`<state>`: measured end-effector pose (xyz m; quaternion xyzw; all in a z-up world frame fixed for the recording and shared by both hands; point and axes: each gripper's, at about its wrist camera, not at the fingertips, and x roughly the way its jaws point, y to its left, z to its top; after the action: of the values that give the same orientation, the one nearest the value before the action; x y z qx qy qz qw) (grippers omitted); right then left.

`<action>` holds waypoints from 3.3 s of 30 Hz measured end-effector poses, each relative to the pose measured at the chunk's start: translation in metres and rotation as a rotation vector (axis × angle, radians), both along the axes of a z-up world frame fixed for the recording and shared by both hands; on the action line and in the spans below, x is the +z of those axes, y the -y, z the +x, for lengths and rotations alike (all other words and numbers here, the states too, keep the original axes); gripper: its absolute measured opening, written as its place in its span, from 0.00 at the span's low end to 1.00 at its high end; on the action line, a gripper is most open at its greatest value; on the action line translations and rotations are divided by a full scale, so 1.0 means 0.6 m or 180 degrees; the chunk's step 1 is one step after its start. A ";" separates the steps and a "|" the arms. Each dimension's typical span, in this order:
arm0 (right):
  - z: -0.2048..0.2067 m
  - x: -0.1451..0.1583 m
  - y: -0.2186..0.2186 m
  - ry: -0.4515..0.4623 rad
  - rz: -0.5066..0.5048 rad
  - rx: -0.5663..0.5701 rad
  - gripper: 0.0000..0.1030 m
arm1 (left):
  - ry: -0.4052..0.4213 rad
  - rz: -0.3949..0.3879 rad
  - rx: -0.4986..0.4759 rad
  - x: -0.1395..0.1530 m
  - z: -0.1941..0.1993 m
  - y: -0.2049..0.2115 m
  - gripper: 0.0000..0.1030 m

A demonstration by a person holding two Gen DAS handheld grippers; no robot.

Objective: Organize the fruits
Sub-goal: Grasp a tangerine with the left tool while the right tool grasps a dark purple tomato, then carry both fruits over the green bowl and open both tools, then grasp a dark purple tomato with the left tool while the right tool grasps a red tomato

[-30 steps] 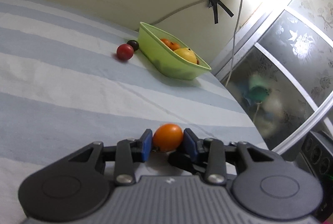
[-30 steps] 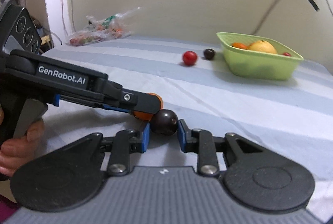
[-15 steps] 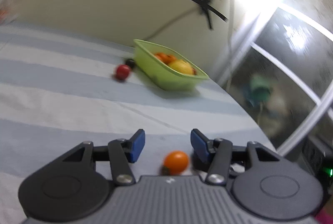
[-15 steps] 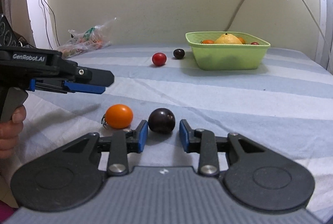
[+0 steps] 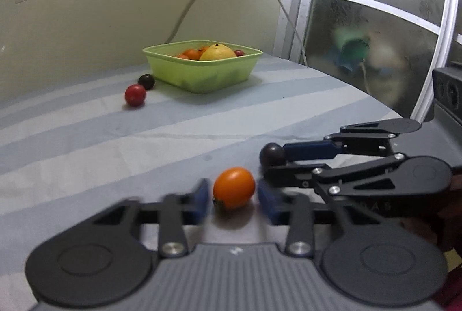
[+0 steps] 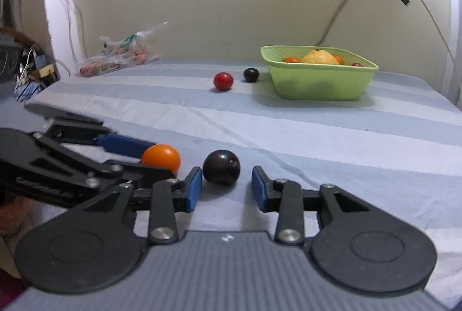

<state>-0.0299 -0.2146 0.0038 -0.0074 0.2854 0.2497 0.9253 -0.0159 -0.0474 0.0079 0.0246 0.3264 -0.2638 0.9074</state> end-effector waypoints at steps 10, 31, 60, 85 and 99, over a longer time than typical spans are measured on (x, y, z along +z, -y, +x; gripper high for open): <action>0.051 0.032 0.038 0.0144 0.0257 -0.0177 0.29 | -0.0154 -0.0550 0.0014 0.056 0.113 -0.002 0.30; 0.214 0.042 0.030 0.0719 0.0044 -0.0458 0.52 | -0.0370 -0.0922 0.0515 0.068 0.399 0.012 0.42; 0.203 0.052 0.044 0.0696 0.0576 -0.0136 0.51 | -0.0094 -0.0025 0.0582 0.024 0.348 -0.040 0.26; 0.162 0.015 -0.181 -0.0237 -0.0016 0.0703 0.31 | -0.0113 -0.0599 0.0844 0.000 0.053 -0.184 0.27; 0.026 0.018 -0.106 -0.0179 0.0067 0.0384 0.31 | 0.0081 -0.0217 0.0552 0.008 -0.022 -0.108 0.28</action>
<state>-0.0145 -0.1512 0.0144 -0.0079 0.3077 0.3081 0.9002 -0.0289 0.0175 0.0129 -0.0313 0.3066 -0.1949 0.9311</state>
